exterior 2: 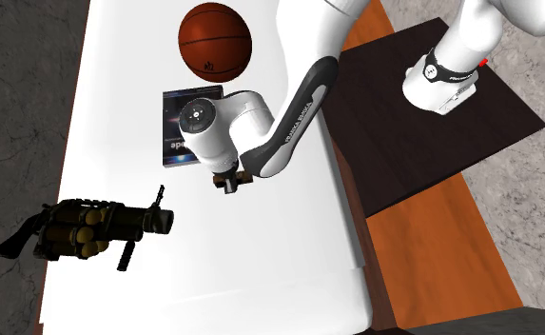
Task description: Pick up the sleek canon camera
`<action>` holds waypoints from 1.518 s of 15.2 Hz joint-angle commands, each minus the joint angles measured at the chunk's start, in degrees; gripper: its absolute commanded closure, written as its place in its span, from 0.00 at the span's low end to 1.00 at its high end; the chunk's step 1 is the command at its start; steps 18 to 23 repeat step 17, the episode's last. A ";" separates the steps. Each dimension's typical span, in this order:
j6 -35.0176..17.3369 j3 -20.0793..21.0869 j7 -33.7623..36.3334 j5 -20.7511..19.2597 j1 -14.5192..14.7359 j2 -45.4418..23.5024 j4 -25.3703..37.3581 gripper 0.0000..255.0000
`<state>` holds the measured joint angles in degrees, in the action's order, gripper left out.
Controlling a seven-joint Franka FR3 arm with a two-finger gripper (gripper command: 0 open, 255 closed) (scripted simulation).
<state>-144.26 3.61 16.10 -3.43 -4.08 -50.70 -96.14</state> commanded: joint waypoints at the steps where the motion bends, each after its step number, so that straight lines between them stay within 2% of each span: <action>1: 0.34 0.03 -0.04 0.02 -0.04 0.57 -0.26 1.00; 15: 6.00 0.59 -0.22 0.50 -0.48 9.64 -3.66 1.00; 23: 6.07 0.59 -0.22 0.50 -0.49 9.73 -3.69 1.00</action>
